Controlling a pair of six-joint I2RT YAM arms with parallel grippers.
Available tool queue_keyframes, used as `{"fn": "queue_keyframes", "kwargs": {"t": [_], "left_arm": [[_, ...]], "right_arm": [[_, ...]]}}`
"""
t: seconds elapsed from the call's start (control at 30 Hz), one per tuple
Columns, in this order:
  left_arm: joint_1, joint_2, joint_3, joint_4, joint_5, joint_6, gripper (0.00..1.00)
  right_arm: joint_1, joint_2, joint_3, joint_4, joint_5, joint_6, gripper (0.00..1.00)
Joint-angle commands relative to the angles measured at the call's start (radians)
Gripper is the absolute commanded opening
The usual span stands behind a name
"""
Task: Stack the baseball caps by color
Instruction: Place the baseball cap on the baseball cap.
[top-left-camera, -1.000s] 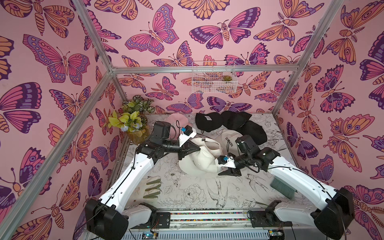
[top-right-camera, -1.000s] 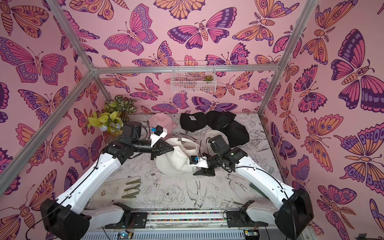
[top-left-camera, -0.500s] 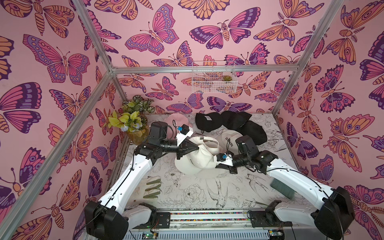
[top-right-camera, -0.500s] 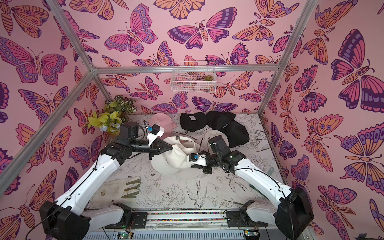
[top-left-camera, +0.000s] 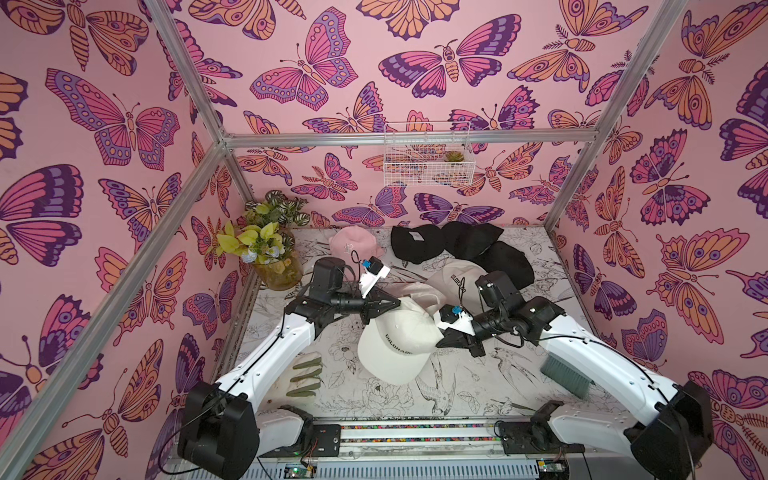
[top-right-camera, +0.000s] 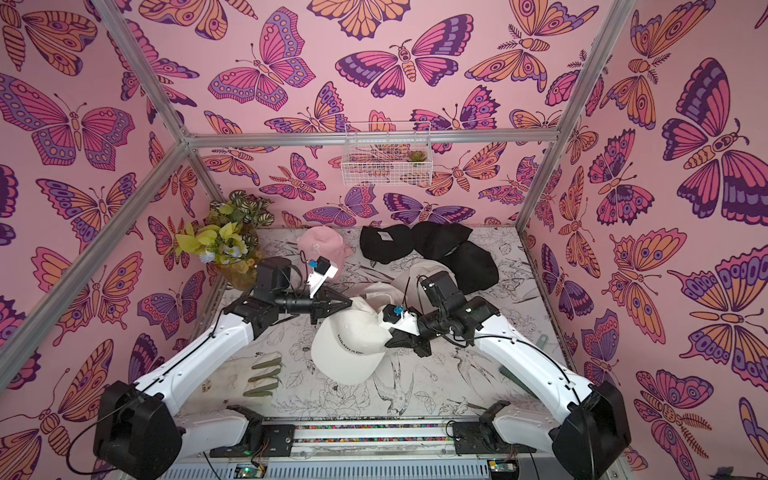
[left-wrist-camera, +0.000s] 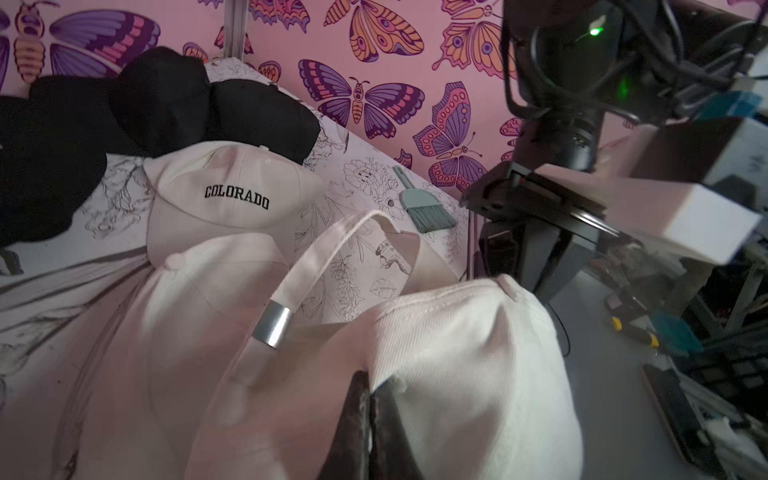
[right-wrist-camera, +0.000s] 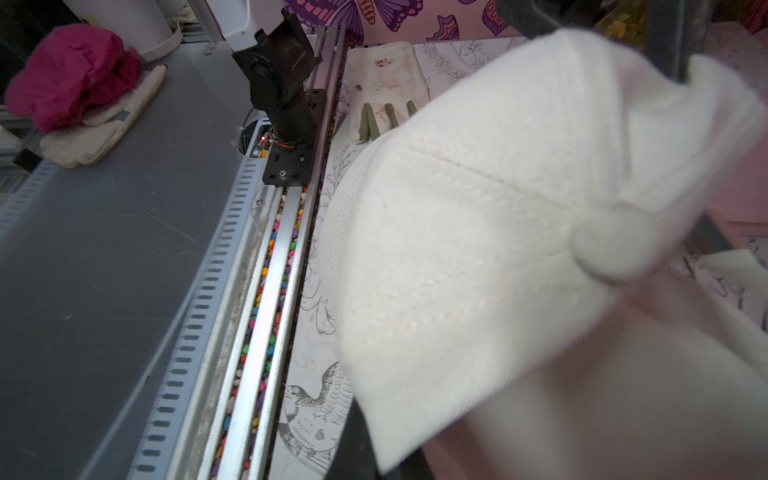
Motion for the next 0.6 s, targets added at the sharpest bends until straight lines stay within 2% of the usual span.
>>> {"fn": "queue_keyframes", "kwargs": {"t": [0.0,0.1,0.2,0.37,0.57], "left_arm": [[-0.025,-0.004,-0.076,0.188,-0.07,-0.243,0.0],[-0.032,0.05,-0.098,0.188,-0.074,-0.305,0.0],[-0.032,0.063,-0.114,0.186,-0.118,-0.31,0.0],[-0.025,0.095,-0.053,0.139,-0.208,-0.265,0.0],[0.005,0.202,0.044,0.073,-0.226,-0.259,0.0]], "right_arm": [[-0.004,0.037,0.017,-0.072,-0.073,0.092,0.0],[-0.007,0.088,0.037,-0.09,-0.118,0.101,0.0],[-0.036,0.147,0.069,-0.099,-0.112,0.113,0.0],[-0.153,0.264,0.15,0.026,-0.037,0.354,0.0],[-0.182,0.407,0.275,-0.059,-0.06,0.326,0.0]]}}
